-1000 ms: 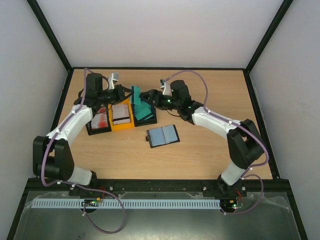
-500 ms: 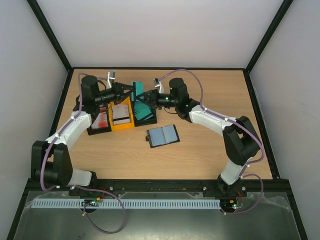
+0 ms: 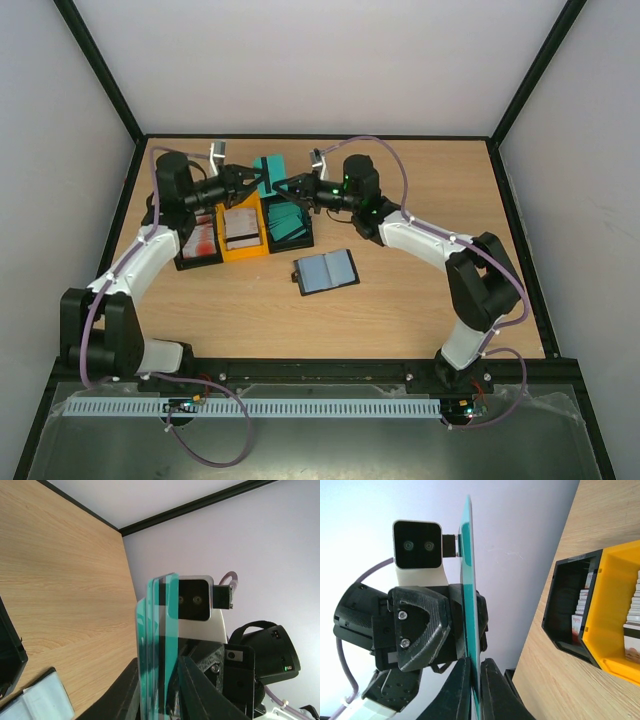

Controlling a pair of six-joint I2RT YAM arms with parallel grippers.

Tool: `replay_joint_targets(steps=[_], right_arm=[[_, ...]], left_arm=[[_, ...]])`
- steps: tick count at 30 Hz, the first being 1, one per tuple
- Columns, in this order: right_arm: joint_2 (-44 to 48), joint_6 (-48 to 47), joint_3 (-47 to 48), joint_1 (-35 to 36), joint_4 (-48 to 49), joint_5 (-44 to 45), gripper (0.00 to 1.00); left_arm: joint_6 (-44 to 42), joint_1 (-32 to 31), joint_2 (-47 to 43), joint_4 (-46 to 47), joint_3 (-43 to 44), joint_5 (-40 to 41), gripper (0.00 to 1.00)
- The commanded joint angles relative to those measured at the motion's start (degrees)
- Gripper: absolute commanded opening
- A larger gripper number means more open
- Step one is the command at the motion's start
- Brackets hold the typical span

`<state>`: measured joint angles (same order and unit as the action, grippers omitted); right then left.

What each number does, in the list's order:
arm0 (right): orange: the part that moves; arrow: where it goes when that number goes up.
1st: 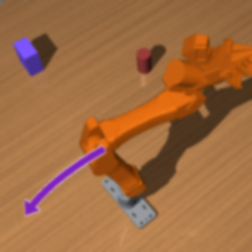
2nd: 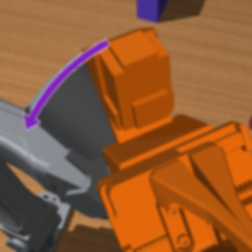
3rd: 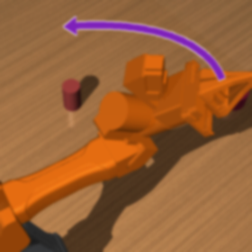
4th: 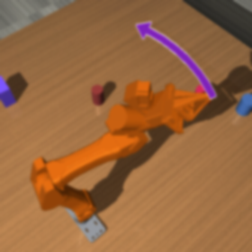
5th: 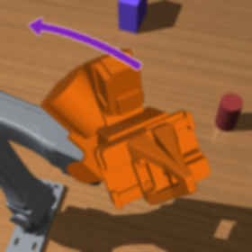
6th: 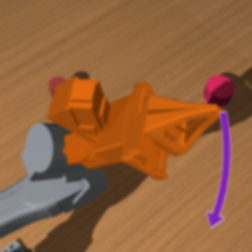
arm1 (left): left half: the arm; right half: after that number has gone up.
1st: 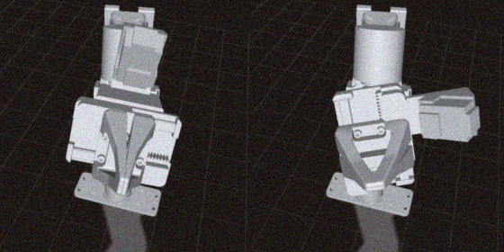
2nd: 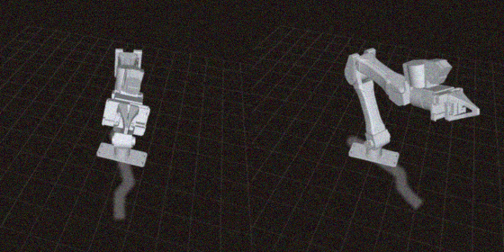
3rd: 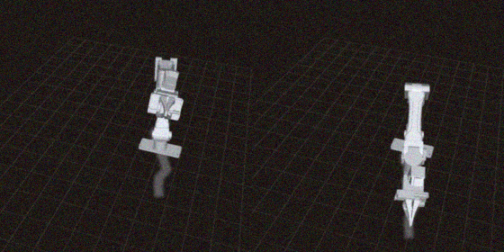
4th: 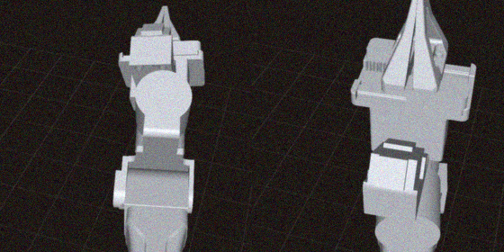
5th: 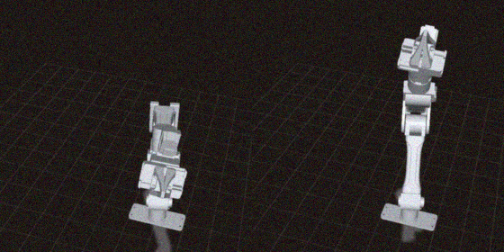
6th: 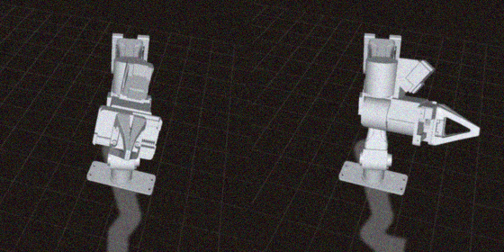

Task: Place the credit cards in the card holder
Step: Pick up the credit card from the storage box.

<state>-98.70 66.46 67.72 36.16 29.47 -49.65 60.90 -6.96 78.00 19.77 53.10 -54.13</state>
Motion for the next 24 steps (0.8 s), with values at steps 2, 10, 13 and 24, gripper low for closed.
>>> replay_joint_targets(steps=[2, 10, 13, 24], right_arm=[[1.47, 4.27, -2.0, -0.74, 5.52, 2.11, 0.05], [2.15, 7.32, -3.86, -1.01, 8.77, 3.03, 0.05], [2.31, 7.82, -3.98, -1.08, 8.93, 3.33, 0.05], [3.45, 10.17, -6.9, -1.8, 10.66, 8.49, 0.05]], left_arm=[[-2.32, 0.34, -2.99, -0.73, -0.8, -2.68, 0.2], [-2.88, 1.24, -4.12, -1.02, -1.67, -2.49, 0.11], [-3.22, 1.33, -4.29, -0.98, -1.68, -2.63, 0.05], [-4.08, 1.95, -5.24, -1.72, -1.86, -2.74, 0.03]])
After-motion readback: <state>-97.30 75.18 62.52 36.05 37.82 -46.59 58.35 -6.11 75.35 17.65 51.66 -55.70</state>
